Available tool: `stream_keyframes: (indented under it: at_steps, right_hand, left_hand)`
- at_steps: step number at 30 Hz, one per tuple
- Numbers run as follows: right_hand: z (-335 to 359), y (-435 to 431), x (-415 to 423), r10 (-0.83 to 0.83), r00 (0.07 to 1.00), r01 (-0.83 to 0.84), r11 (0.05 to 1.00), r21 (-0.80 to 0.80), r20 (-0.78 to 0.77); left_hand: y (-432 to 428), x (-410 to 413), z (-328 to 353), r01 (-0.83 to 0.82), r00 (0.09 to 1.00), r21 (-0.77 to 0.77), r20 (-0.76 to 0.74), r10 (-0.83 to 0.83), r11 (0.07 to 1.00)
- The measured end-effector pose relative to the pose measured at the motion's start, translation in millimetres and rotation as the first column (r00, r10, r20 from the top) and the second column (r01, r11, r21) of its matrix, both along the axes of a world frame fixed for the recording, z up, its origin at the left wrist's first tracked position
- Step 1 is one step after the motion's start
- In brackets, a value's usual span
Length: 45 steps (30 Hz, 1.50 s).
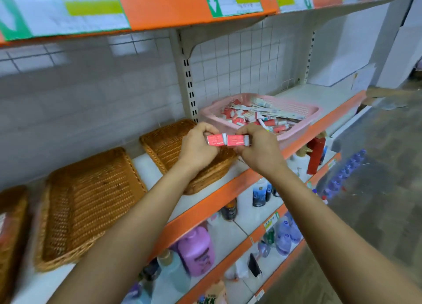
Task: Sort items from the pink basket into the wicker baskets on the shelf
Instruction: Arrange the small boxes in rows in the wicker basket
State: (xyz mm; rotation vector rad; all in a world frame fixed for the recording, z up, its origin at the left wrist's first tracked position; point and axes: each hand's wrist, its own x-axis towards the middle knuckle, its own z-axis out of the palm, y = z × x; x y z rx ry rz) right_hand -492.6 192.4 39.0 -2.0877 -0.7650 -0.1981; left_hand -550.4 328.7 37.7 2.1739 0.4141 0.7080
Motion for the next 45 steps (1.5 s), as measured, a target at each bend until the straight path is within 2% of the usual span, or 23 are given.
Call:
stream_keyframes:
  at_steps: [8, 17, 22, 28, 30, 34, 37, 41, 43, 45]
  right_hand:
    - [3.9, 40.8, -65.2, 0.107, 0.993, -0.106, 0.994, 0.025, -0.041]
    - [2.2, 132.3, -163.7, 0.318, 0.942, -0.314, 0.948, 0.051, -0.111]
    - [-5.0, 187.7, -219.0, 0.468, 0.860, -0.449, 0.884, 0.132, -0.205]
    - [-6.2, 237.1, -263.7, 0.559, 0.762, -0.531, 0.828, 0.180, -0.326]
    - [-4.6, 249.9, -278.4, 0.594, 0.699, -0.551, 0.802, 0.230, -0.398]
    - [-2.8, 274.1, -299.9, 0.604, 0.621, -0.532, 0.793, 0.298, -0.499]
    - [-3.8, 292.8, -315.4, 0.591, 0.556, -0.472, 0.803, 0.363, -0.585]
    - [-1.7, 308.7, -331.4, 0.552, 0.431, -0.370, 0.829, 0.418, -0.713]
    - [-1.4, 315.7, -337.2, 0.521, 0.418, -0.424, 0.836, 0.347, -0.744]
    - [-1.1, 323.5, -339.5, 0.506, 0.420, -0.466, 0.832, 0.299, -0.753]
  left_hand:
    - [30.7, -81.6, 3.2, 0.007, 1.000, 0.022, 0.002, -0.007, 1.000]
    - [105.7, -196.6, -0.5, -0.213, 0.970, 0.066, -0.103, 0.219, 0.975]
    - [147.1, -261.0, 2.3, -0.333, 0.920, 0.161, -0.160, 0.357, 0.929]
    - [182.8, -327.0, 4.7, -0.265, 0.925, 0.244, -0.209, 0.317, 0.933]
    - [194.3, -343.0, 2.6, -0.300, 0.920, 0.194, -0.199, 0.337, 0.934]
    - [217.1, -367.1, -8.1, -0.365, 0.928, -0.046, -0.089, 0.361, 0.930]
    - [231.3, -382.3, -14.3, -0.423, 0.906, -0.107, -0.078, 0.417, 0.900]
    - [245.8, -391.3, -21.4, -0.485, 0.859, -0.274, 0.031, 0.512, 0.830]
    - [251.9, -393.3, -25.7, -0.493, 0.842, -0.280, 0.087, 0.533, 0.824]
    - [256.7, -395.2, -29.3, -0.501, 0.849, -0.169, 0.092, 0.520, 0.849]
